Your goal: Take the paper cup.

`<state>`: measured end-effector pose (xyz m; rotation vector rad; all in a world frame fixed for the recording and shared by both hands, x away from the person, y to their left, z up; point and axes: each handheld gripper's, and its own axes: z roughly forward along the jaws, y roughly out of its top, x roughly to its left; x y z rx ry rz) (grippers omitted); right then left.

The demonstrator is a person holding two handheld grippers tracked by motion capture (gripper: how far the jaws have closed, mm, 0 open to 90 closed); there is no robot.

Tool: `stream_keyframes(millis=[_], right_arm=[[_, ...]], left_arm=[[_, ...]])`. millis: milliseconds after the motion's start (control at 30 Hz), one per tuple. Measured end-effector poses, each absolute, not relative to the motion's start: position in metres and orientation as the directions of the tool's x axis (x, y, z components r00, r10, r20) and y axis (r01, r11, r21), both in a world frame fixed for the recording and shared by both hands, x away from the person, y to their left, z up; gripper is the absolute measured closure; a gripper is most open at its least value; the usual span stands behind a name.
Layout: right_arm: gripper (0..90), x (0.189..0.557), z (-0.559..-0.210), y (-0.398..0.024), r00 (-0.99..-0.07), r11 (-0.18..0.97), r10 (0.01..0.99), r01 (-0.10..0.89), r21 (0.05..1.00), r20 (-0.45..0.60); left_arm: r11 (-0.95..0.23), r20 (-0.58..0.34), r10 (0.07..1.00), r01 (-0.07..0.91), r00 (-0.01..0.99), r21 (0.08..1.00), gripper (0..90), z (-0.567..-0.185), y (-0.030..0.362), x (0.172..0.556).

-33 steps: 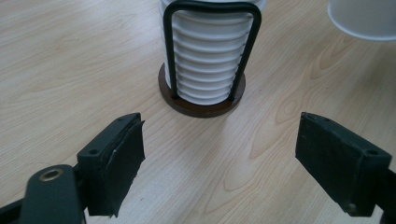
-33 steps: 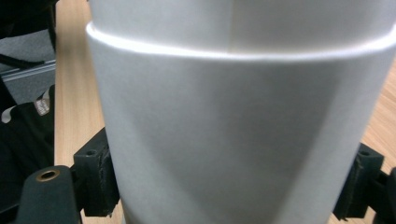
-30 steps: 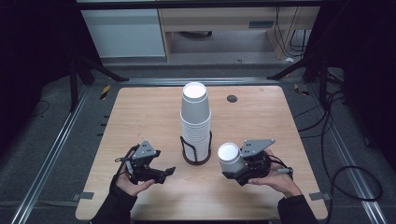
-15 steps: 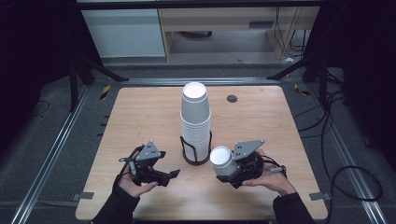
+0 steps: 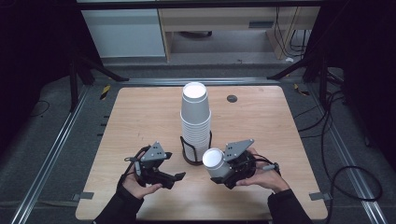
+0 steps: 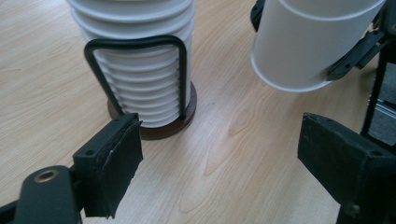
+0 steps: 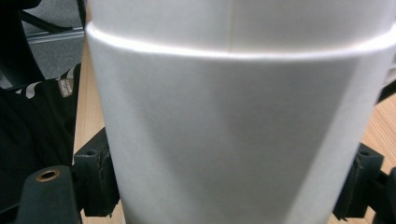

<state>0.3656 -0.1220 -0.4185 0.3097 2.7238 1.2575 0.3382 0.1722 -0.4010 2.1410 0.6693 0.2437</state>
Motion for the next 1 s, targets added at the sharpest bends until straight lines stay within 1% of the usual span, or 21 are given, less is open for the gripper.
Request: stream_keyframes(millis=[300, 800, 1000], right_arm=[[16.6, 0.366, -0.424, -0.109, -0.979, 0.652, 0.202, 0.114, 0.749, -0.027], [16.6, 0.366, -0.428, -0.096, -0.985, 0.687, 0.166, 0.084, 0.721, -0.043], [16.6, 0.365, -0.427, -0.090, -0.986, 0.700, 0.156, 0.070, 0.711, -0.056]], left_arm=[[-0.490, -0.091, 0.500, 0.367, 0.861, 0.791, 11.8, -0.399, 0.161, 0.338], [-0.533, -0.098, 0.425, 0.337, 0.900, 0.776, 9.4, -0.393, 0.139, 0.338], [-0.537, -0.104, 0.412, 0.333, 0.905, 0.775, 9.2, -0.391, 0.132, 0.341]])
